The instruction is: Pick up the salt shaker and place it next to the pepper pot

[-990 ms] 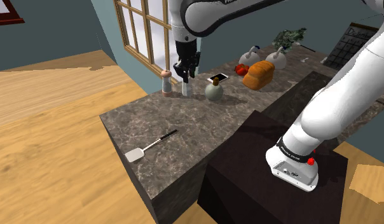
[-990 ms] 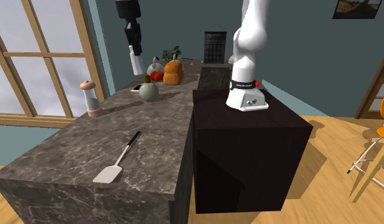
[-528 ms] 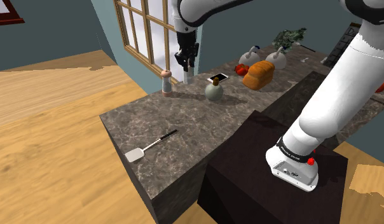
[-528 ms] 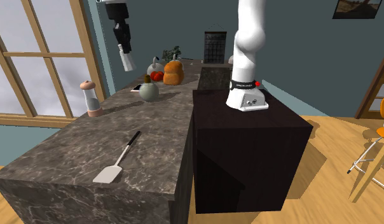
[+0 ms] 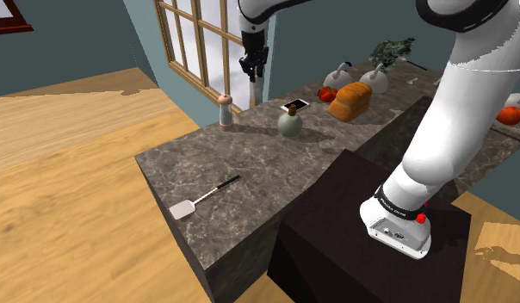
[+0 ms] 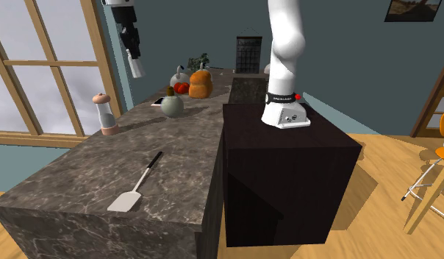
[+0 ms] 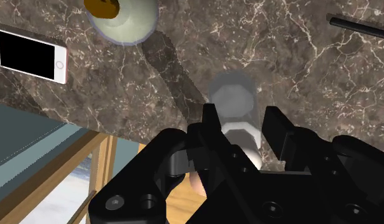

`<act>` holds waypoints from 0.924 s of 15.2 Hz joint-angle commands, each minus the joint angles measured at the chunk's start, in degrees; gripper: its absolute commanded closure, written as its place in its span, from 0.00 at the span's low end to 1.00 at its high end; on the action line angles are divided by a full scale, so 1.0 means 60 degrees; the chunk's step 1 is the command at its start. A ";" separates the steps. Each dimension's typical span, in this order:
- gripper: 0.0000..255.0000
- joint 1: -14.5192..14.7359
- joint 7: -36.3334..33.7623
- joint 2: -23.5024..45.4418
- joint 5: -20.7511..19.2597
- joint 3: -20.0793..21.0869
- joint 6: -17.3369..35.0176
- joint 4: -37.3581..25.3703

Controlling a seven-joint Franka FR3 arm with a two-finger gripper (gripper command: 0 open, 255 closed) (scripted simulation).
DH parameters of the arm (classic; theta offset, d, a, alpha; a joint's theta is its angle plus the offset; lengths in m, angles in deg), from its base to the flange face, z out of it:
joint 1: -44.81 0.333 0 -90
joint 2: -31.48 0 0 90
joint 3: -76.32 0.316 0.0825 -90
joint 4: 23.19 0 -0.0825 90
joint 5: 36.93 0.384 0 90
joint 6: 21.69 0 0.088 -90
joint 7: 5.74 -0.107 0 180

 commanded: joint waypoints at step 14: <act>1.00 -0.0190 0.0177 0.1130 -0.0321 -0.0249 0.1131 -0.0013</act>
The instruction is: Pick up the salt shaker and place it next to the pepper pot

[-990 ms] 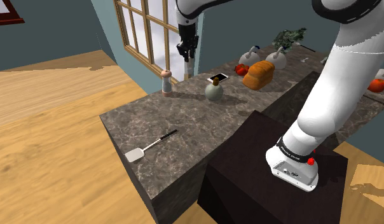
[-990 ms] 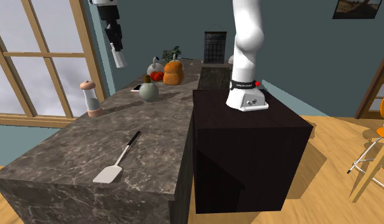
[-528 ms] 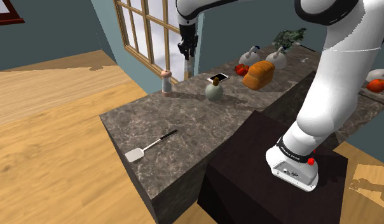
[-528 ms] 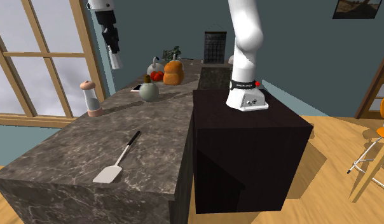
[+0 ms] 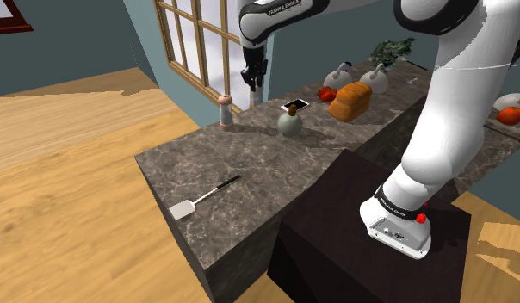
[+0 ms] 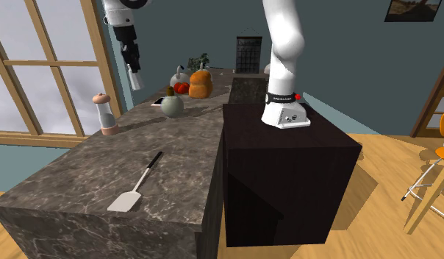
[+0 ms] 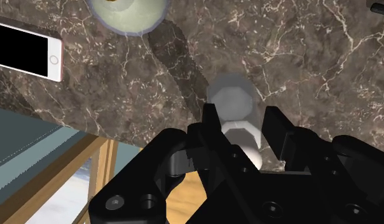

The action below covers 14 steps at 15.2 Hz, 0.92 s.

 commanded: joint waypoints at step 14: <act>1.00 0.0067 -0.0374 0.0838 -0.0342 -0.0126 0.1544 0.0750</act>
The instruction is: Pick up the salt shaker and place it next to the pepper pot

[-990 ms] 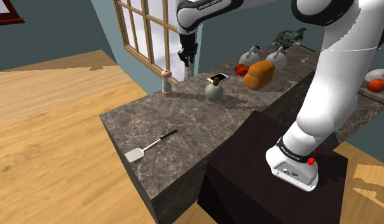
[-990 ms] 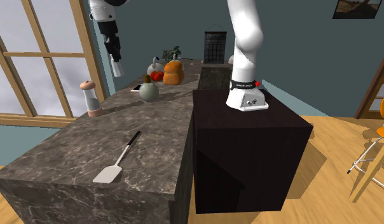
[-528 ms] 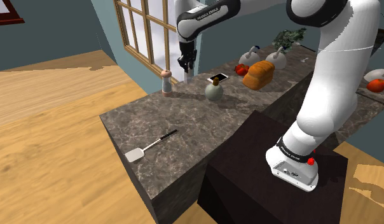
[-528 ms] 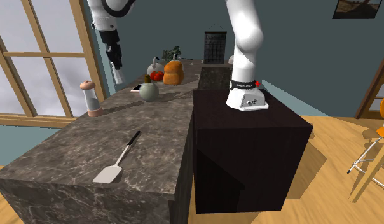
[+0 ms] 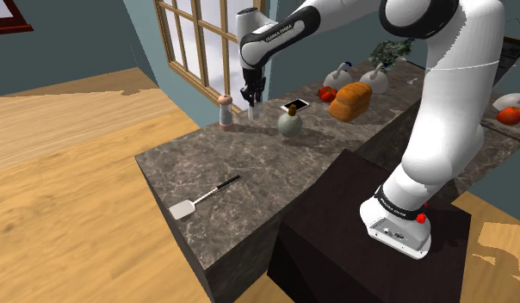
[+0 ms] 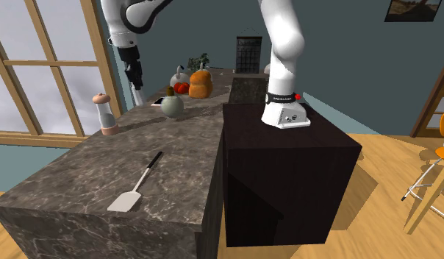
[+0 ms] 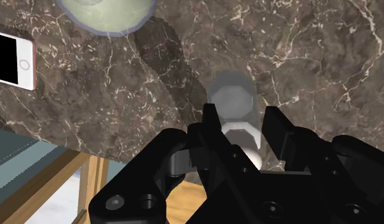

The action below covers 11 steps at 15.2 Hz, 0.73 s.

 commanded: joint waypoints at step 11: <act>1.00 0.0101 -0.0334 0.0869 -0.0340 -0.0163 0.1158 0.0323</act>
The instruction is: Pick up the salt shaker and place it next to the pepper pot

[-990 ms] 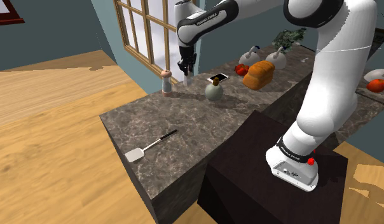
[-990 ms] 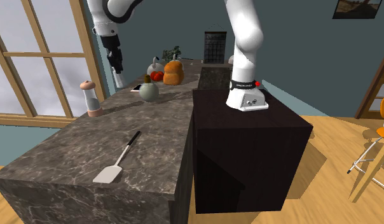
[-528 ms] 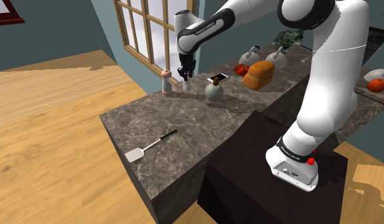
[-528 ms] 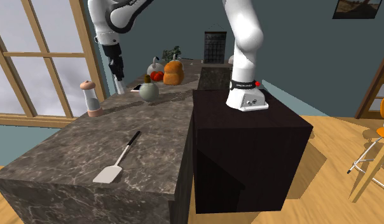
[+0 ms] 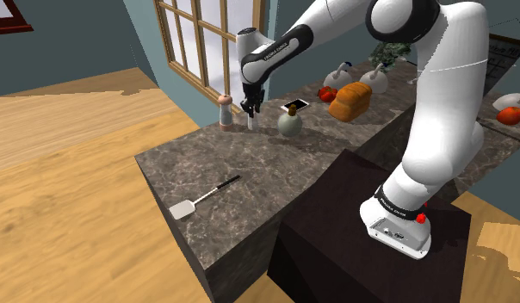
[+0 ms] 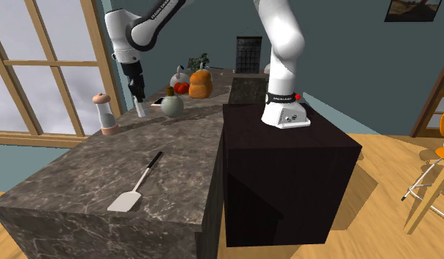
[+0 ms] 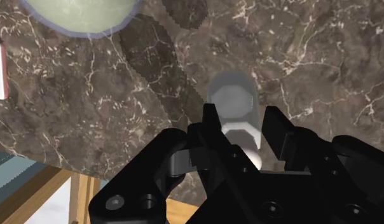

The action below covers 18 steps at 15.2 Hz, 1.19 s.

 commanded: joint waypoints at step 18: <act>1.00 0.0135 -0.0318 0.0991 -0.0343 -0.0211 0.1011 0.0045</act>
